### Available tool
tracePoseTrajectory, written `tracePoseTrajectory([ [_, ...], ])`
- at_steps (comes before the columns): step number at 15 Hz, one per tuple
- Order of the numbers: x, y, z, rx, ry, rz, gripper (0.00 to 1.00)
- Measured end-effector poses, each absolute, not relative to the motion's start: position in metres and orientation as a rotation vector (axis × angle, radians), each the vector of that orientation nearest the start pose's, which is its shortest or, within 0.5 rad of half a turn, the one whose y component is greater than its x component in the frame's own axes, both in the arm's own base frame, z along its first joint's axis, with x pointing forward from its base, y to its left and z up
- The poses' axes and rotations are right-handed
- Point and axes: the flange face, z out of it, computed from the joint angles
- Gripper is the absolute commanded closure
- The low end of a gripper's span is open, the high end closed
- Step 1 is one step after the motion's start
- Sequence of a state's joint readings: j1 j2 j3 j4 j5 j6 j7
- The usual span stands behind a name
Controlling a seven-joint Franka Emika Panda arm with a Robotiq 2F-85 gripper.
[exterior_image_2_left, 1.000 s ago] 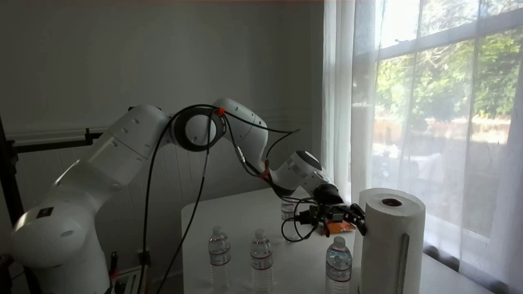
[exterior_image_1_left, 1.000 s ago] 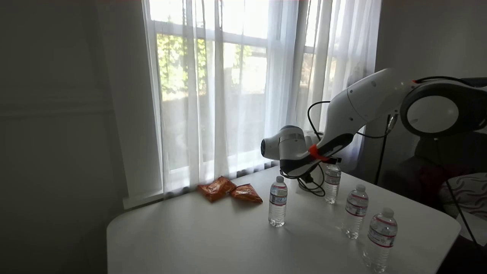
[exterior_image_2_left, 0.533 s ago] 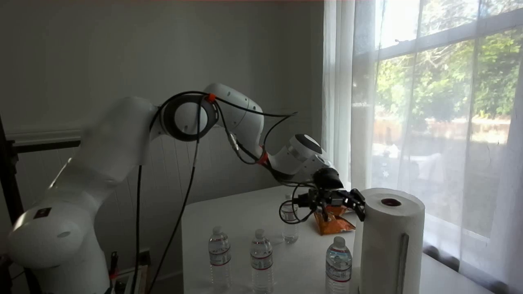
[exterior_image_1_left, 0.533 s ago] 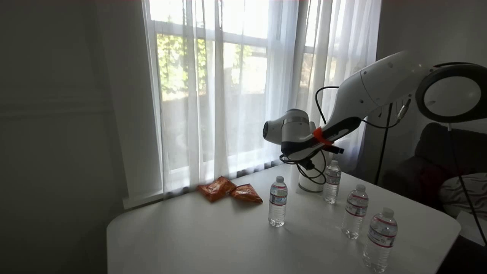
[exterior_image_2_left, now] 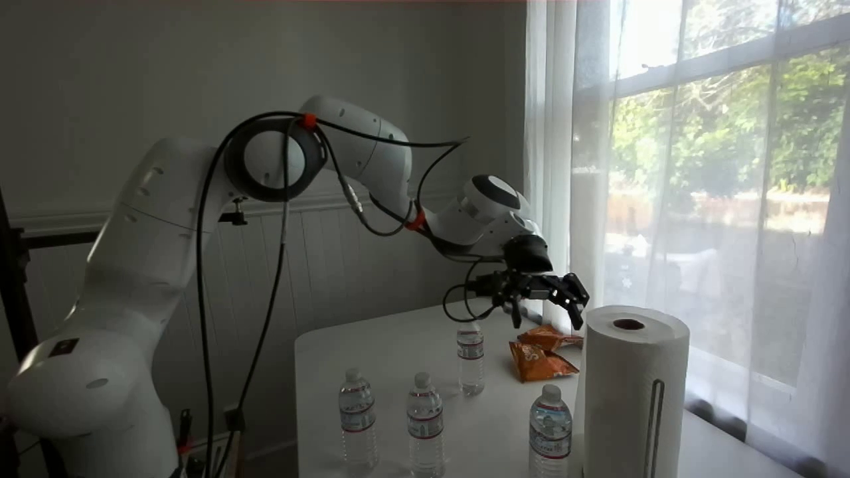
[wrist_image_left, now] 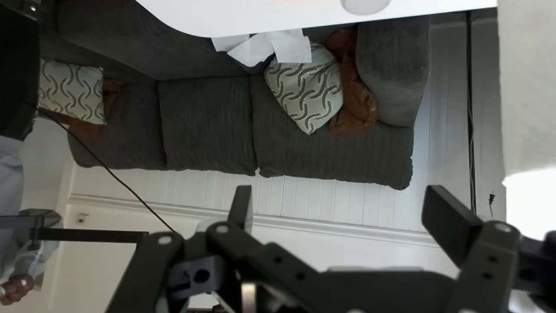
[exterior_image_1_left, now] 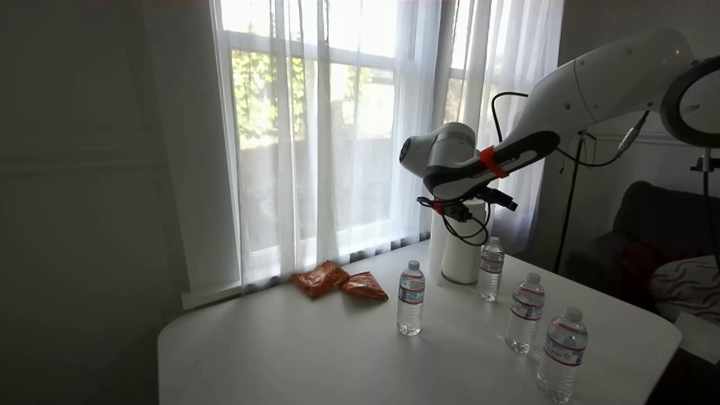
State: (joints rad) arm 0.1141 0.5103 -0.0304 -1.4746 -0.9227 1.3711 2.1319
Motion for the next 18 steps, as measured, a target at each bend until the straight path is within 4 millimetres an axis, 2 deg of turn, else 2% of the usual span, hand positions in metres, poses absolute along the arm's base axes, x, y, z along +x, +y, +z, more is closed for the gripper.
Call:
tracePoseTrajectory([
  [10, 0.627, -0.038, 0.45, 1.434, -1.865, 0.692, 0.0],
  [18, 0.605, -0.04, 0.485, 1.72, -1.915, 0.667, 0.0],
])
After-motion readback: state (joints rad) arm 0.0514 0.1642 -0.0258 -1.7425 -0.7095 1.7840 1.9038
